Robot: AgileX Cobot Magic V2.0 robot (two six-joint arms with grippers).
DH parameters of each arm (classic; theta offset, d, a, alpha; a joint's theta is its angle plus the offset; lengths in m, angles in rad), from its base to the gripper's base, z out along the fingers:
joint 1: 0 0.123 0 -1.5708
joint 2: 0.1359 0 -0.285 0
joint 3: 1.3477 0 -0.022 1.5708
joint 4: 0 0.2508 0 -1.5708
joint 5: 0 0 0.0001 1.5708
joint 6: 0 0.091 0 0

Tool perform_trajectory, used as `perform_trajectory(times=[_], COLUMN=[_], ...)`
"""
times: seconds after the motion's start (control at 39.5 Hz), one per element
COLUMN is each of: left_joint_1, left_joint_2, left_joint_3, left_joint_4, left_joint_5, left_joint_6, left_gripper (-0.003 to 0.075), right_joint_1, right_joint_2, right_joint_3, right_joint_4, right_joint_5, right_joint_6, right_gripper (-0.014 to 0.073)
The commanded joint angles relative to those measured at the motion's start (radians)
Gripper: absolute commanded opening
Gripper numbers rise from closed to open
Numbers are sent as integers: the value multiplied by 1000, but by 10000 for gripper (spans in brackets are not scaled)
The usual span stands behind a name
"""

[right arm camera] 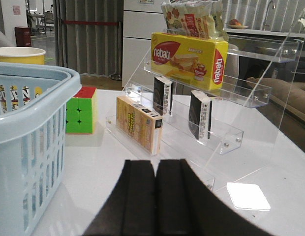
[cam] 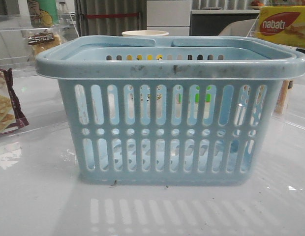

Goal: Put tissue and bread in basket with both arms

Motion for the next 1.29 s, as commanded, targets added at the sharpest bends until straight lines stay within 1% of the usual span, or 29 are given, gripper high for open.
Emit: perform_trajectory(times=[0.0,0.08,0.18,0.28,0.38,0.53,0.63,0.81,0.94,1.04,1.27], left_joint_1=[0,0,0,0,0,0,0,0,0,0,0], left_joint_2=[-16,-16,-16,-16,-16,1,47,181,293,370,496], left_joint_3=[-3,-3,-5,-43,-110,-269,-384,-554,-667,-708,-702], left_joint_4=[-8,-8,-8,-25,-32,-34,-34,-34,-34,-34,-38], left_joint_5=[-102,-102,-162,-203,-194,-79,7,153,299,386,506], left_joint_6=[-7,-7,-9,-11,-11,-11,-11,-11,-11,-11,-11], left_gripper=[91,91,91,91,91,91,91,91,91,91,91], right_joint_1=[-3,-3,-3,-3,-3,-3,-3,-3,-3,-3,-3], right_joint_2=[-19,-19,-19,-19,-19,1,51,170,273,340,479], right_joint_3=[2,1,-6,-56,-132,-285,-392,-553,-662,-703,-704], right_joint_4=[4,4,4,4,5,5,5,5,5,5,5], right_joint_5=[-96,-97,-102,-84,-26,90,153,269,386,467,598], right_joint_6=[-4,-4,-4,-4,-4,-4,-4,-4,-4,-4,-4], right_gripper=[57,57,57,57,57,57,57,57,57,57,57])
